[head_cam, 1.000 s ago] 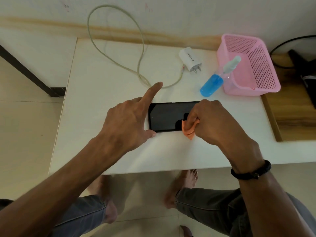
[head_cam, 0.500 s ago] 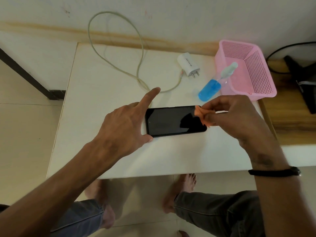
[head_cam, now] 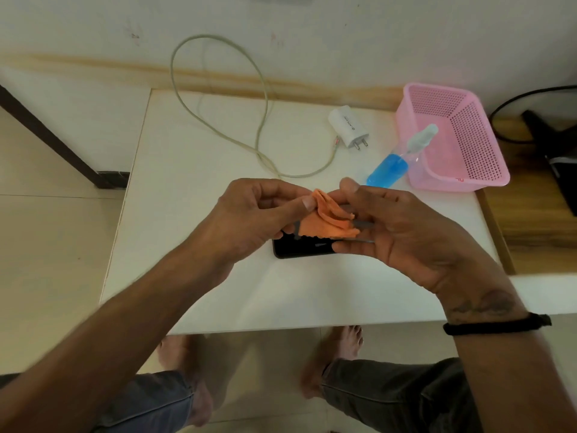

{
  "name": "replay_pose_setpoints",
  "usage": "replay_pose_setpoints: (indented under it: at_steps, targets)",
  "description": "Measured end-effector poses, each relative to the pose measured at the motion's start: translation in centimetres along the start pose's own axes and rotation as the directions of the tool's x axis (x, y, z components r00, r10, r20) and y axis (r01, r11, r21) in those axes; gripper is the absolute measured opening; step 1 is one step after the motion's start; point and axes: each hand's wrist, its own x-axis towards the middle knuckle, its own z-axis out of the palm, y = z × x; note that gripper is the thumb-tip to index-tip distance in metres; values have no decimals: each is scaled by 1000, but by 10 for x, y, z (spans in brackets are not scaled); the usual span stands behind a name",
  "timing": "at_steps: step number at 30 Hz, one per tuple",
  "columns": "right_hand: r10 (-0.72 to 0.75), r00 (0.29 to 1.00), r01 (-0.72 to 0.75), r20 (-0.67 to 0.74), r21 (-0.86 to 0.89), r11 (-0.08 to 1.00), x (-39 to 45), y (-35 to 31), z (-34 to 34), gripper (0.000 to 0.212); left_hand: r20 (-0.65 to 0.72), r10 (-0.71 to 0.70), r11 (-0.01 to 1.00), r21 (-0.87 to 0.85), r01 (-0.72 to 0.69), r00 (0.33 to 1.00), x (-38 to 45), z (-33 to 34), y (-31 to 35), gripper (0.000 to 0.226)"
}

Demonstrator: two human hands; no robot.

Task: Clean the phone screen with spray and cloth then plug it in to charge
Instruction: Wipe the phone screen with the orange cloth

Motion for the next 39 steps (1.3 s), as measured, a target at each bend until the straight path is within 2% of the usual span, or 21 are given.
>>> replay_pose_setpoints:
  at_steps: [6, 8, 12, 15, 17, 19, 21, 23, 25, 27, 29, 35, 39]
  targets:
    - [-62, 998, 65, 20, -203, 977, 3, 6, 9, 51, -13, -25, 1000, 4, 25, 1000, -2, 1, -2, 21]
    - [-62, 998, 56, -25, -202, 978, 4, 5, 10, 48, -49, -22, 1000, 15, 23, 999, 0, 3, -2, 21]
    - [-27, 994, 20, -110, -68, 997, 4, 2, 8, 42, -100, -23, 1000, -11, 23, 995, 1, 5, -2, 22]
    - [-64, 995, 53, -74, -140, 989, 2, 2, 9, 51, -109, 0, 1000, -15, -1, 994, 1, 5, 0, 22]
    - [-93, 982, 67, -162, -158, 985, 1, 0, 8, 50, -110, 13, 998, 62, -6, 994, 3, 2, -1, 21]
    - [-150, 924, 60, -351, -255, 965, 1, 1, 3, 31, -154, 66, 949, 316, -14, 986, 6, -5, -3, 24]
    - [-315, 786, -35, -533, -546, 837, -1, 4, -5, 6, -175, 86, 809, 587, 34, 981, 4, -14, -4, 48]
    - [-504, 670, -204, -545, -788, 581, -1, 10, -9, 17, -135, 46, 693, 718, 65, 990, 0, -18, -8, 82]
    - [-573, 627, -352, -528, -848, 397, 5, 15, -7, 19, -100, 31, 620, 783, 59, 995, -4, -15, -14, 100]
    - [-548, 640, -428, -539, -842, 328, 14, 19, 1, 16, -88, 53, 573, 818, 42, 995, -4, -9, -19, 101]
    - [-499, 690, -417, -525, -851, 319, 22, 23, 12, 18, -89, 73, 569, 821, 32, 993, -3, -3, -23, 94]
    - [-463, 730, -331, -503, -853, 404, 28, 22, 21, 42, -119, 67, 698, 715, 38, 991, 1, 0, -31, 85]
    - [-430, 765, -296, -479, -855, 425, 27, 18, 28, 47, -122, 55, 739, 673, 42, 991, 4, 1, -34, 88]
